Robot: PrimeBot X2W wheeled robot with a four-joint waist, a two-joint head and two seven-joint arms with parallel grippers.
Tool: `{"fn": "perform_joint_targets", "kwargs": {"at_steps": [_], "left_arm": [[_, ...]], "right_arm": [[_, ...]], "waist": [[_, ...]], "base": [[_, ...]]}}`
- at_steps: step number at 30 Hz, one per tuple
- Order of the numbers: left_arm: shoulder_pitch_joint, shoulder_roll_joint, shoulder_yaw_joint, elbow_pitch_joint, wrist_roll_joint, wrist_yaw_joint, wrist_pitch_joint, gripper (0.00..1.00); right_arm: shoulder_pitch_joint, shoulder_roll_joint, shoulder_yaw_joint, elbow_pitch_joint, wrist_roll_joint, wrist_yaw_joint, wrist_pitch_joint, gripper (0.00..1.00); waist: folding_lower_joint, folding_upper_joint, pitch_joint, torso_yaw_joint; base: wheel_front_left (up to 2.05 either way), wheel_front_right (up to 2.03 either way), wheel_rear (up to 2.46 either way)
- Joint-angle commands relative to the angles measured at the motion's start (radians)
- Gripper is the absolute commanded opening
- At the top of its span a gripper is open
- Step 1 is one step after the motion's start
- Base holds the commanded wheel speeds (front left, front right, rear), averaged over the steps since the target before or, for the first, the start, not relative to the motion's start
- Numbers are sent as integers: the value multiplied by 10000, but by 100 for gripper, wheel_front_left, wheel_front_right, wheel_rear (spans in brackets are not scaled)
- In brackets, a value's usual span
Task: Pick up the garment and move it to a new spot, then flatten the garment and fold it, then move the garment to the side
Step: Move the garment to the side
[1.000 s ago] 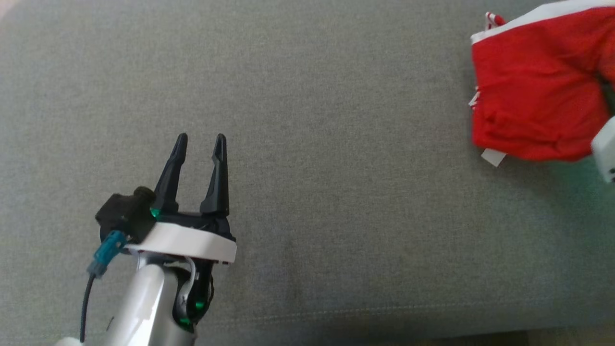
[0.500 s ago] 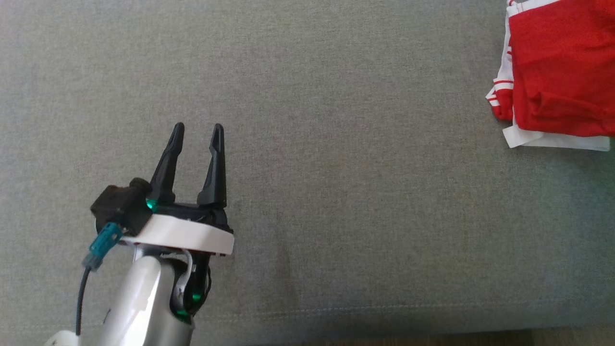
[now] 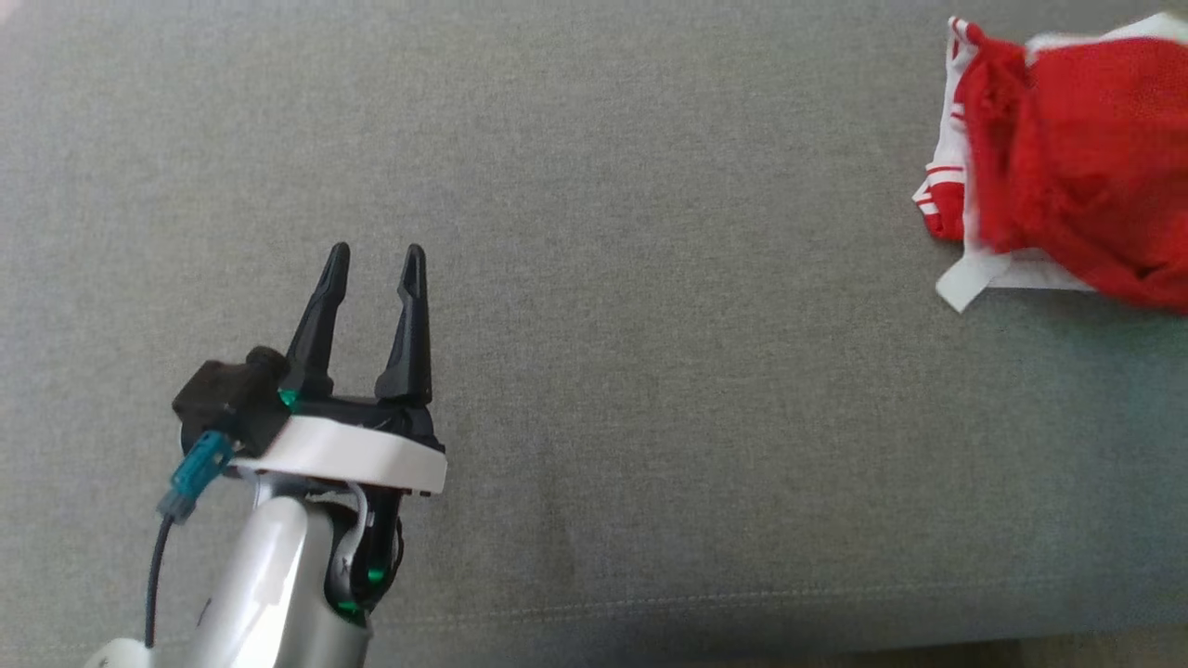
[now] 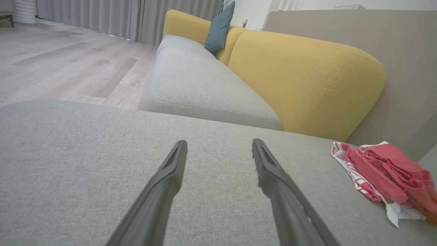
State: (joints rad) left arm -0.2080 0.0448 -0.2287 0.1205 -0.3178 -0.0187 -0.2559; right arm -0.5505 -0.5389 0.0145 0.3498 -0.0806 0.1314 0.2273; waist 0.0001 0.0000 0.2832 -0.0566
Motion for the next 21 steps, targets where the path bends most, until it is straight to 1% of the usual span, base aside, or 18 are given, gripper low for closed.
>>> {"fn": "perform_joint_targets", "kwargs": {"at_steps": [1, 3, 5, 10, 17, 19, 21], "left_arm": [[-87, 54, 284, -284, 79, -42, -59, 100], [-61, 54, 260, -286, 48, -25, -59, 100], [-20, 54, 270, -307, 25, 5, -59, 100], [167, 54, 328, -353, 15, 118, -59, 100], [614, 54, 346, -423, -2, 312, -59, 100], [771, 54, 349, -409, -4, 337, -59, 100], [940, 54, 358, -386, 4, 376, -59, 100]], "right_arm": [[-134, 5, -57, -487, -1, -7, -177, 100], [-204, 245, -116, -658, 89, -7, -383, 100], [-245, 626, -135, -845, 302, -7, -661, 100], [26, 1947, -37, -1478, 867, -7, -1399, 100], [1426, 3982, -60, -2114, 1231, -7, -2278, 100], [1906, 4388, -8, -2245, 1251, -7, -2536, 100], [2424, 4637, 136, -2319, 1226, -7, -2753, 100]], "waist": [[-1, 0, -137, -12], [-1, 0, -298, 0], [-1, 0, -492, 14], [-1, 0, -1092, 79], [-1, 0, -1984, 288], [-1, 0, -2212, 349], [-1, 0, -2443, 414]], "base": [[0, 0, 0], [0, 0, 0], [0, 0, 0], [0, 0, 0], [0, 0, 0], [0, 0, 0], [0, 0, 0]]}}
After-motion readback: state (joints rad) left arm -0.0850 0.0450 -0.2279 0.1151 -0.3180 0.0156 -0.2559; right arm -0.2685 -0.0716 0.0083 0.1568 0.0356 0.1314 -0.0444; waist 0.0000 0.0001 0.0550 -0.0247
